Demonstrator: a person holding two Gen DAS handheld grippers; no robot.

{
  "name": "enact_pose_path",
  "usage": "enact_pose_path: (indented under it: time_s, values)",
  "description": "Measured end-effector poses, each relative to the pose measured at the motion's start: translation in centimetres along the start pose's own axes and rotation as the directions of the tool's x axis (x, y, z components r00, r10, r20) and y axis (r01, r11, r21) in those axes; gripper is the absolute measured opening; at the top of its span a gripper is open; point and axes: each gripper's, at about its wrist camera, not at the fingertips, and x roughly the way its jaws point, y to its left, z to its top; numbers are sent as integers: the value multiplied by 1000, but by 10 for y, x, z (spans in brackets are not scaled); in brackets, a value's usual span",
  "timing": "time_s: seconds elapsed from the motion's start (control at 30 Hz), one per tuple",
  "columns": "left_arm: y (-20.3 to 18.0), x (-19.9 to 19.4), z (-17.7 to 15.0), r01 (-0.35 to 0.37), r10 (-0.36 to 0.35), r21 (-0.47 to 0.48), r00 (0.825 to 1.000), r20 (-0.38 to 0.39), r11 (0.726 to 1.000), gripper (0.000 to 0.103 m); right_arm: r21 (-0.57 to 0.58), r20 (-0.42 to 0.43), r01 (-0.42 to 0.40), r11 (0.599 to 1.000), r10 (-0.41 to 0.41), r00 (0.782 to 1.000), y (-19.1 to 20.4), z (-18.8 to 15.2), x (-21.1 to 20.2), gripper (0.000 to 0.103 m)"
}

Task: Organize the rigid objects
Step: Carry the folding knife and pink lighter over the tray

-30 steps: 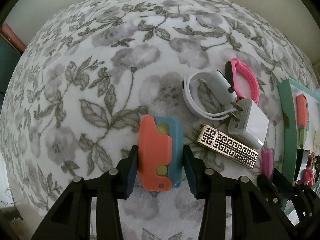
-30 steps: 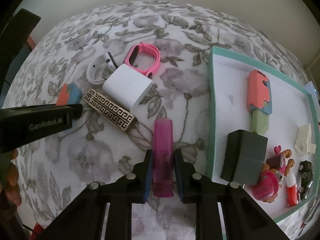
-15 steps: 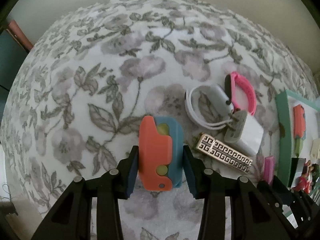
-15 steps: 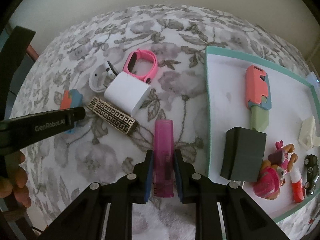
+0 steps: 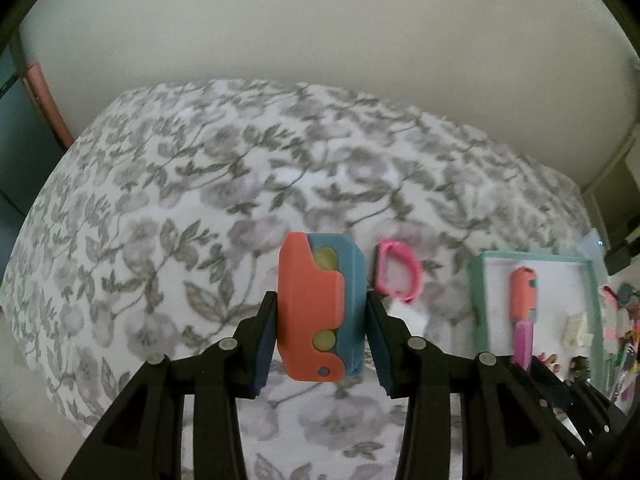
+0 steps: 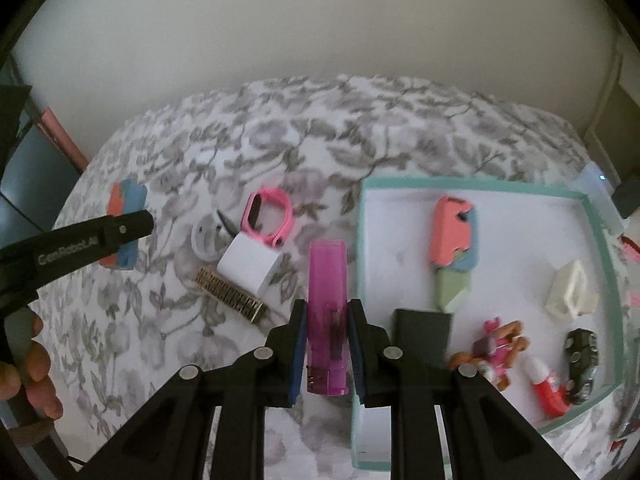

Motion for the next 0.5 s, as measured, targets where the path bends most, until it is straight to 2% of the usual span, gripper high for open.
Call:
enact_pose_path:
  time_s: [0.17, 0.5]
  values:
    - [-27, 6, -1, 42, -41, 38, 999, -18, 998, 44, 46, 23, 17, 999, -18, 1000, -22, 5, -9, 21]
    - [-93, 17, -4, 140, -133, 123, 989, -67, 982, 44, 190, 9, 59, 980, -62, 998, -90, 2, -11, 21]
